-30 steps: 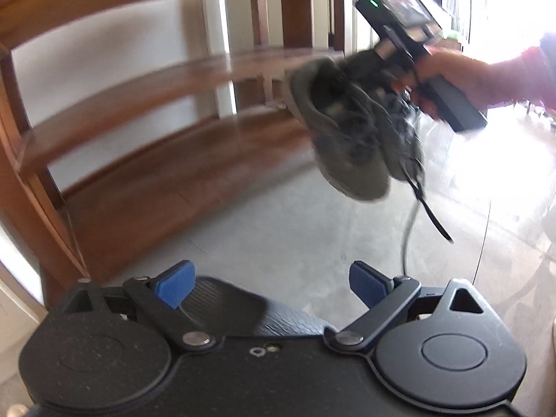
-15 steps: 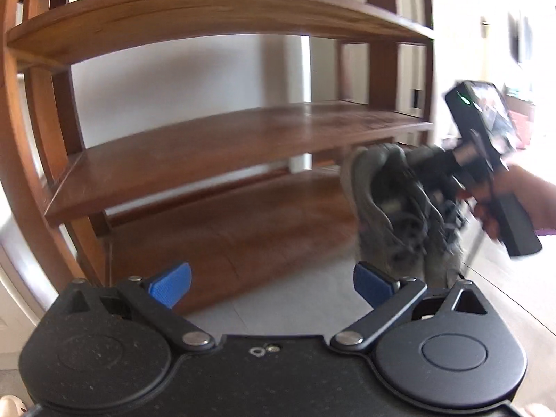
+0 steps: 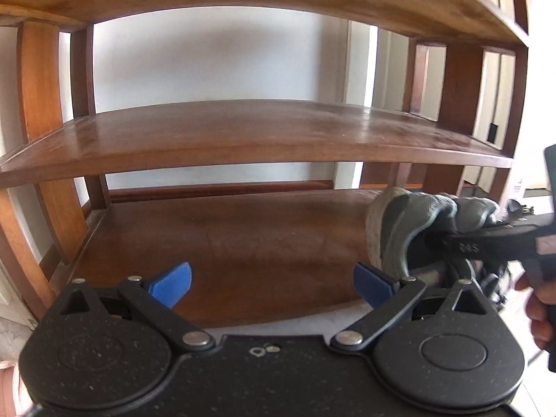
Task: Organize scattered shoes
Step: 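Lift the grey sneaker pair with the right tool toward the shoe rack, then lower the grey sneakers onto the rack's bottom shelf and open the right tool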
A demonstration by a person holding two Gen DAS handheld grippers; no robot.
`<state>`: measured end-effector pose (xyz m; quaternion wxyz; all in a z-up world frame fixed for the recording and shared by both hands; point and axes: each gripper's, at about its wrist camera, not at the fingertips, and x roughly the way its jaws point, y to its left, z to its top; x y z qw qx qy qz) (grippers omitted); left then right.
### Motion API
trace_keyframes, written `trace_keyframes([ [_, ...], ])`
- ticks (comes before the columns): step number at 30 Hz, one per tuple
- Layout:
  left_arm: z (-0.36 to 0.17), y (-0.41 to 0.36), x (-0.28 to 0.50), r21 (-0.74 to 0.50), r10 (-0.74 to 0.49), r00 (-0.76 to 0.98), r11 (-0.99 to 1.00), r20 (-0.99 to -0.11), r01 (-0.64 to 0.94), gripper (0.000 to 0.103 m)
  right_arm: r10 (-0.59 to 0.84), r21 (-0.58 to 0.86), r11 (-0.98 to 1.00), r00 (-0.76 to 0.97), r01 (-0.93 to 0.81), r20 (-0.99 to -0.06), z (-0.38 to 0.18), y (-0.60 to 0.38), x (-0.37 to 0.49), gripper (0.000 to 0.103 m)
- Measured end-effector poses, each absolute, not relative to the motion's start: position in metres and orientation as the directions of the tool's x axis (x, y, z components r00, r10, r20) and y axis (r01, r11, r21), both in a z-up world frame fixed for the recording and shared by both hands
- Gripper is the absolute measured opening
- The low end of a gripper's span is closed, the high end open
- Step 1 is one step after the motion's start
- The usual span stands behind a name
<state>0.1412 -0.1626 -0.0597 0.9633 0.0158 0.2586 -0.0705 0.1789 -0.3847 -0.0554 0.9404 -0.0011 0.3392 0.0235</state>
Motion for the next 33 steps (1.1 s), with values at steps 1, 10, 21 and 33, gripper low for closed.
trace_keyframes([
  [1,-0.062,-0.168,0.147,0.001,-0.113,0.858,0.991,-0.502,0.131,0.101,0.051,0.02,0.999,0.765,-0.049,-0.642,-0.056,-0.387,0.18,0.029],
  [10,-0.076,-0.192,0.17,0.044,-0.031,0.84,0.997,-0.542,0.065,0.101,0.098,0.038,0.995,0.768,-0.096,-0.633,-0.066,-0.41,0.2,0.029],
  [21,-0.08,-0.209,0.187,0.092,-0.017,0.834,0.993,-0.552,0.08,0.101,0.16,0.062,0.986,0.757,-0.156,-0.633,-0.07,-0.418,0.24,0.029],
  [33,-0.1,-0.183,0.209,0.067,0.02,0.794,0.997,-0.607,0.027,0.101,0.094,0.025,0.995,0.805,-0.098,-0.586,-0.089,-0.399,0.261,0.03],
])
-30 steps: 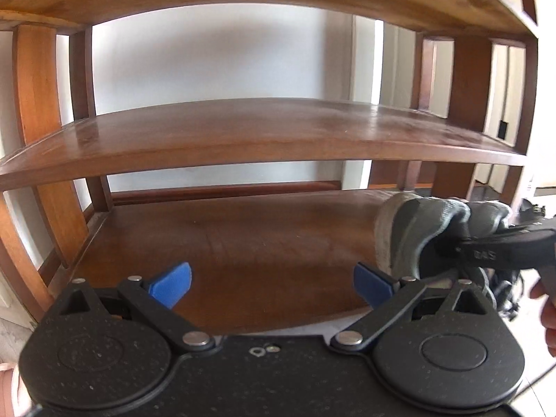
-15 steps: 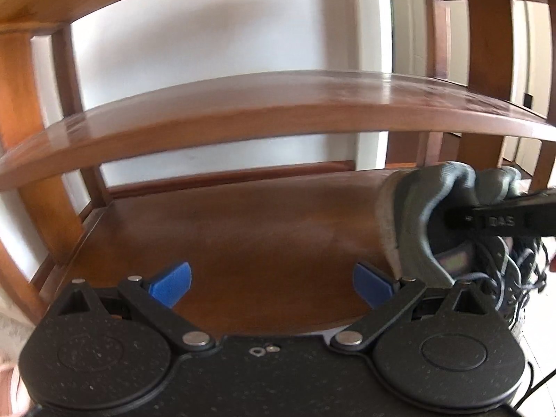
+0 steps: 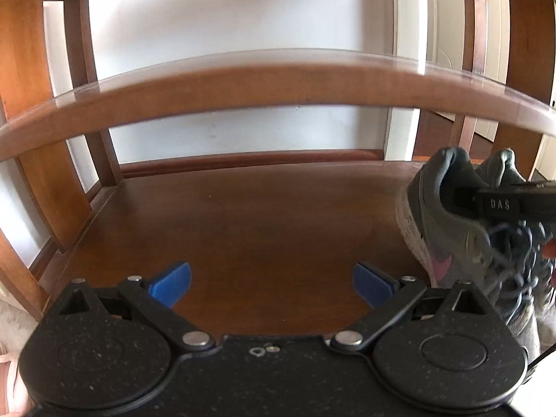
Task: Organize scattered shoes
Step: 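Lower the grey sneakers onto the rack's bottom shelf and open the right tool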
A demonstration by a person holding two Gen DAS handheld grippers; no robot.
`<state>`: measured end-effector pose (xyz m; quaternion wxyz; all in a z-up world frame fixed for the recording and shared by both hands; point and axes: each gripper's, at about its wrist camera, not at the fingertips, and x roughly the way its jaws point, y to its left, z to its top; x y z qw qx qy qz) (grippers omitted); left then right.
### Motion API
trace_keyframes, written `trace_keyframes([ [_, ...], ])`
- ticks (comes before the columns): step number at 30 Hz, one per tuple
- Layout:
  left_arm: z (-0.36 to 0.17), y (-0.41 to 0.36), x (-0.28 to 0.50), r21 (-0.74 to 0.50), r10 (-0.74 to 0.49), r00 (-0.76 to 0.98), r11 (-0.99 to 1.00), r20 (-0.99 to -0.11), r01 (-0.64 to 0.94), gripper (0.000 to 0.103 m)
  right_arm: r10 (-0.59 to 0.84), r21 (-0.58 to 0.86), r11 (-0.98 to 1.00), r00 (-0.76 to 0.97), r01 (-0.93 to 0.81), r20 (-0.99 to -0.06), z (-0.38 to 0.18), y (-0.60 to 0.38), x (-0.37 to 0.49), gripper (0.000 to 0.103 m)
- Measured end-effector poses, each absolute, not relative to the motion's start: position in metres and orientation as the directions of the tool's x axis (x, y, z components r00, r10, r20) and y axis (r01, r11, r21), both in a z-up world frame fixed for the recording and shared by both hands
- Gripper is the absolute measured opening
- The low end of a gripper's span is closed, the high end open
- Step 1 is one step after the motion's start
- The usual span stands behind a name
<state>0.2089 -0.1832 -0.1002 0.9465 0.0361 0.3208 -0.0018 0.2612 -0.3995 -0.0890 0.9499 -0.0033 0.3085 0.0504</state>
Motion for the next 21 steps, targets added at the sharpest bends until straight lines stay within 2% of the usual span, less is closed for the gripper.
trace_keyframes([
  [4,-0.104,-0.187,0.212,0.074,0.012,0.791,0.996,-0.611,0.041,0.101,0.091,0.03,0.995,0.795,-0.091,-0.6,-0.097,-0.4,0.271,0.031],
  [10,-0.112,-0.191,0.214,0.079,0.01,0.776,0.996,-0.631,0.052,0.101,0.035,-0.01,0.999,0.824,-0.049,-0.566,-0.101,-0.402,0.275,0.032],
  [15,-0.114,-0.194,0.212,0.084,0.004,0.769,0.994,-0.639,0.065,0.101,0.031,-0.019,0.999,0.844,-0.049,-0.535,-0.102,-0.405,0.273,0.036],
  [21,-0.114,-0.196,0.209,0.086,-0.013,0.773,0.992,-0.635,0.087,0.101,0.046,-0.001,0.998,0.842,-0.055,-0.537,-0.102,-0.41,0.271,0.036],
])
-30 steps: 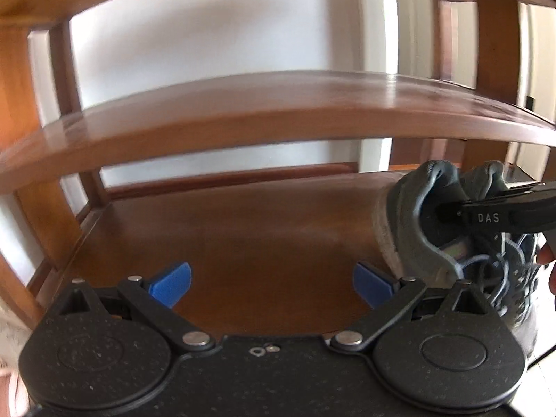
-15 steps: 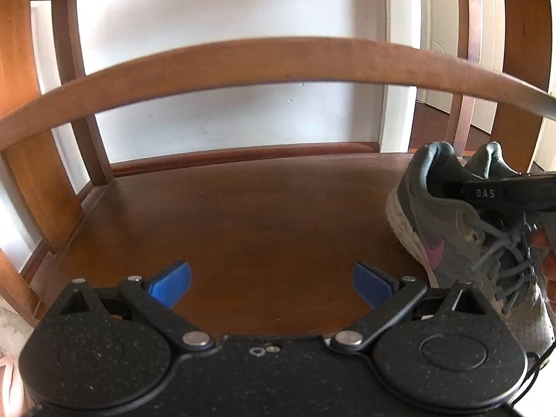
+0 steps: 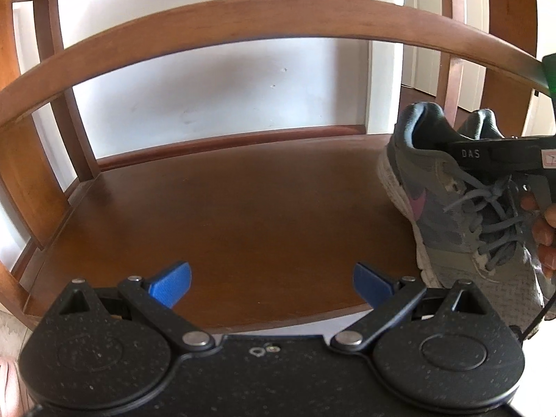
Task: Organize scattered shoes
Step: 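Lower the grey sneakers onto the rack's bottom shelf and open the right tool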
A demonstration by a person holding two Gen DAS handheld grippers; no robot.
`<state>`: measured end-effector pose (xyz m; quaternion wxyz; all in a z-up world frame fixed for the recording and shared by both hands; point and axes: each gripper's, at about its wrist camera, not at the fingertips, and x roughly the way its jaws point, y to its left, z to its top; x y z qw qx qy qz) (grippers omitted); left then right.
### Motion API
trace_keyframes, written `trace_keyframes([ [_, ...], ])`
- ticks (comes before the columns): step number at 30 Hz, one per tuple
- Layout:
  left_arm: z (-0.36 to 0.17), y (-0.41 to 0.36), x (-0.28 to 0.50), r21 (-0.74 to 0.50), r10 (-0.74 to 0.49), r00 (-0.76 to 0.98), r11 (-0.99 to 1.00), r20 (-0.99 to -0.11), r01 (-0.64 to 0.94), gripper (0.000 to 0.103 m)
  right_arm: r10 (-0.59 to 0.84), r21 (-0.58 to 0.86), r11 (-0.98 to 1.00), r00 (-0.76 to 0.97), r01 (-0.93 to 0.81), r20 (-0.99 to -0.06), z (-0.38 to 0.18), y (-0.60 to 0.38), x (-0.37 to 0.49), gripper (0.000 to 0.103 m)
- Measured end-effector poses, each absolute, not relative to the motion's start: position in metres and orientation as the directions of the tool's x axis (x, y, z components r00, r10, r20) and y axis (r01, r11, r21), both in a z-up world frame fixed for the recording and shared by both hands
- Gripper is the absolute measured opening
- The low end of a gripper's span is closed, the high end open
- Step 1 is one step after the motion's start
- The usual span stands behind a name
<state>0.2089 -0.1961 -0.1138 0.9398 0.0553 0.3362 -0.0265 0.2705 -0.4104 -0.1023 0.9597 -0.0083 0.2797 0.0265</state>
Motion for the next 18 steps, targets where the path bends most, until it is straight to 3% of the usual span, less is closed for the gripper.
trace_keyframes([
  [3,-0.113,-0.197,0.206,0.084,-0.022,0.774,0.992,-0.633,0.097,0.101,0.041,-0.01,0.998,0.849,-0.055,-0.526,-0.102,-0.411,0.266,0.038],
  [6,-0.113,-0.197,0.205,0.083,-0.025,0.773,0.991,-0.634,0.101,0.101,0.025,-0.02,0.999,0.847,-0.042,-0.531,-0.102,-0.411,0.265,0.049],
  [9,-0.111,-0.198,0.203,0.067,-0.035,0.772,0.993,-0.634,0.1,0.101,0.024,-0.012,0.999,0.835,-0.037,-0.55,-0.101,-0.416,0.267,0.053],
  [12,-0.107,-0.199,0.202,0.015,-0.08,0.776,0.993,-0.626,0.114,0.101,0.021,-0.03,0.999,0.855,-0.042,-0.519,-0.096,-0.418,0.26,0.074],
  [18,-0.096,-0.221,0.201,-0.042,-0.168,0.778,0.983,-0.605,0.18,0.101,0.012,-0.046,0.998,0.875,-0.04,-0.485,-0.089,-0.428,0.245,0.078],
])
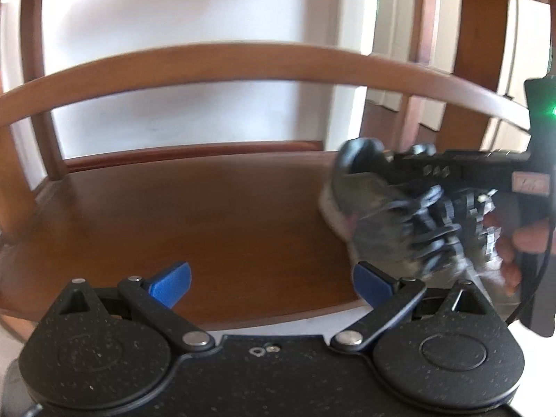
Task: Organize scattered shoes
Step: 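Lower the grey sneakers onto the rack's bottom shelf and open the right tool, then withdraw the open right tool from the sneakers on the shelf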
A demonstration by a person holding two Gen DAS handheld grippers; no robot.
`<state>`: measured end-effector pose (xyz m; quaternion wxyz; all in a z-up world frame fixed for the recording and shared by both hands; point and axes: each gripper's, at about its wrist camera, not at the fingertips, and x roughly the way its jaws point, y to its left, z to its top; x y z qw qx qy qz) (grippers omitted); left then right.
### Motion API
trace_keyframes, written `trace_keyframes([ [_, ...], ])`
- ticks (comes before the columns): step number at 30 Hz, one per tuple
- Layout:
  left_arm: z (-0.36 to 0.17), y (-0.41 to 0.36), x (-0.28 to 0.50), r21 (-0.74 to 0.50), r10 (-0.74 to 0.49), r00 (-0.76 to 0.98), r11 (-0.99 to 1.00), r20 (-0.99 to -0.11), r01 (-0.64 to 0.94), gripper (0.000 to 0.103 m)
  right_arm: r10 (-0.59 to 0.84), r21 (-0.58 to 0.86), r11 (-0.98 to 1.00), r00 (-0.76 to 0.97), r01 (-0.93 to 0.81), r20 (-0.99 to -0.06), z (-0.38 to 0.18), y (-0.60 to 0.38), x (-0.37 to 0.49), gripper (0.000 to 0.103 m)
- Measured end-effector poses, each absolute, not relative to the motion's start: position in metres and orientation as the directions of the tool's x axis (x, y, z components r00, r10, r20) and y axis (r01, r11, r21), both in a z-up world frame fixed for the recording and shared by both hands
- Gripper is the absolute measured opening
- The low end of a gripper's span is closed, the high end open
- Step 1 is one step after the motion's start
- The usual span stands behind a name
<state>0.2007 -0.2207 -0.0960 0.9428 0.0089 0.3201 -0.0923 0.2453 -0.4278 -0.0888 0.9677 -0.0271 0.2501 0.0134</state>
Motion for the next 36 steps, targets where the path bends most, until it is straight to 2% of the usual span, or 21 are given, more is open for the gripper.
trace_keyframes([
  [4,-0.092,-0.234,0.199,-0.051,-0.208,0.779,0.974,-0.592,0.221,0.101,0.033,-0.003,0.999,0.882,-0.039,-0.47,-0.085,-0.443,0.22,0.078],
  [12,-0.097,-0.254,0.197,-0.089,-0.262,0.765,0.961,-0.588,0.261,0.101,0.047,0.043,0.999,0.926,-0.033,-0.375,-0.062,-0.47,0.159,0.077],
  [14,-0.097,-0.26,0.195,-0.099,-0.286,0.759,0.954,-0.585,0.283,0.101,0.061,0.066,0.997,0.917,-0.038,-0.394,-0.053,-0.473,0.152,0.076],
  [16,-0.098,-0.263,0.193,-0.096,-0.298,0.755,0.949,-0.584,0.3,0.101,0.092,0.106,0.993,0.896,-0.05,-0.435,-0.051,-0.478,0.145,0.06],
  [19,-0.101,-0.267,0.186,-0.096,-0.317,0.747,0.941,-0.585,0.325,0.101,0.101,0.12,0.992,0.872,-0.049,-0.479,-0.056,-0.474,0.141,0.054],
  [24,-0.109,-0.27,0.167,-0.106,-0.352,0.733,0.927,-0.582,0.36,0.101,0.048,0.053,0.998,0.831,-0.022,-0.554,-0.089,-0.478,0.079,0.045],
  [30,-0.122,-0.283,0.154,-0.084,-0.369,0.706,0.911,-0.605,0.404,0.101,0.041,0.008,0.999,0.794,-0.046,-0.606,-0.112,-0.472,0.059,0.044],
  [36,-0.133,-0.295,0.16,-0.024,-0.298,0.695,0.926,-0.655,0.376,0.1,0.049,0.004,0.998,0.788,-0.058,-0.614,-0.113,-0.467,0.072,0.042],
])
